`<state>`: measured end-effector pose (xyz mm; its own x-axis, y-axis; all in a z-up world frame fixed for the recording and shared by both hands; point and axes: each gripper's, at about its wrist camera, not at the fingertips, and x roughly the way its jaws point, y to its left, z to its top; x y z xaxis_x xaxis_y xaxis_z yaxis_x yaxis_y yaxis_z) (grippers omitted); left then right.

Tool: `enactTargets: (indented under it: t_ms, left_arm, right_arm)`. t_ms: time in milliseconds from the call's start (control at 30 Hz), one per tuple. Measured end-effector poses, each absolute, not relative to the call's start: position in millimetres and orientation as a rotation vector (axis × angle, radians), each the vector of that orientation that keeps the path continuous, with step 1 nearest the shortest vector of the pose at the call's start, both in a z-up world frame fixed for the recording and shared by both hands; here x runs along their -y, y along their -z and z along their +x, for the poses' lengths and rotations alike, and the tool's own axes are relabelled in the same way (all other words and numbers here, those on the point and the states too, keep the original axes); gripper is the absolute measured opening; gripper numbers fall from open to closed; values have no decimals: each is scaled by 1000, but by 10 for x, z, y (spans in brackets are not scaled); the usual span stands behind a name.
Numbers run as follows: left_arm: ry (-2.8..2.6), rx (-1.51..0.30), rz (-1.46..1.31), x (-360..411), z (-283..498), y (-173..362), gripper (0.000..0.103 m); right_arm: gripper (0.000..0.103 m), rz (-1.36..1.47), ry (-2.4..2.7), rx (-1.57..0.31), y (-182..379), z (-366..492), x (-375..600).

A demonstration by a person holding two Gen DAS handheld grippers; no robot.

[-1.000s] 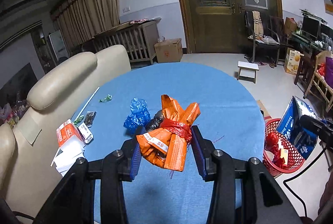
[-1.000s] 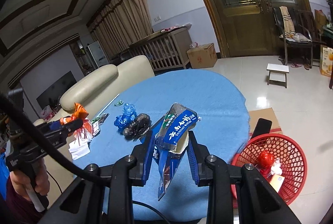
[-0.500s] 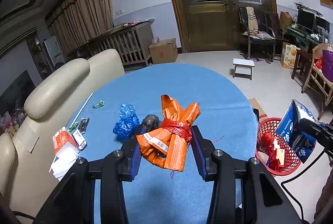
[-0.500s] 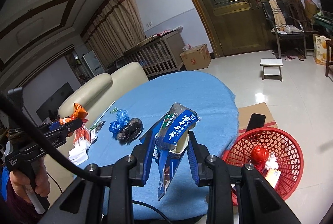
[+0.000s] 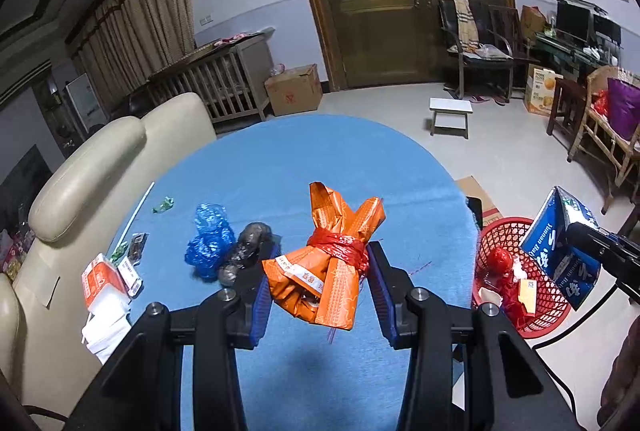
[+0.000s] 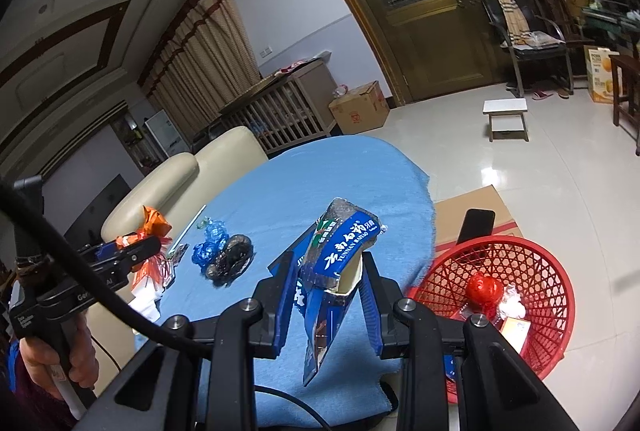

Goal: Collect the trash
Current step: 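Lift the orange bundle and blue wrapper and carry them over the red basket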

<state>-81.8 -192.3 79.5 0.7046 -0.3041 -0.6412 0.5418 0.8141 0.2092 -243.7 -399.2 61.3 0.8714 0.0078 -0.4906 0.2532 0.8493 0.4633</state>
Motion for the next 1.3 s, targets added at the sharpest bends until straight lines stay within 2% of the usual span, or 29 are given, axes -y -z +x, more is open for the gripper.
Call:
enactTargets:
  t_ms: [1300]
  left_arm:
    - [686, -643, 549, 3029, -1215, -648, 46]
  right_arm:
    - [33, 727, 314, -462, -232, -3029, 4900]
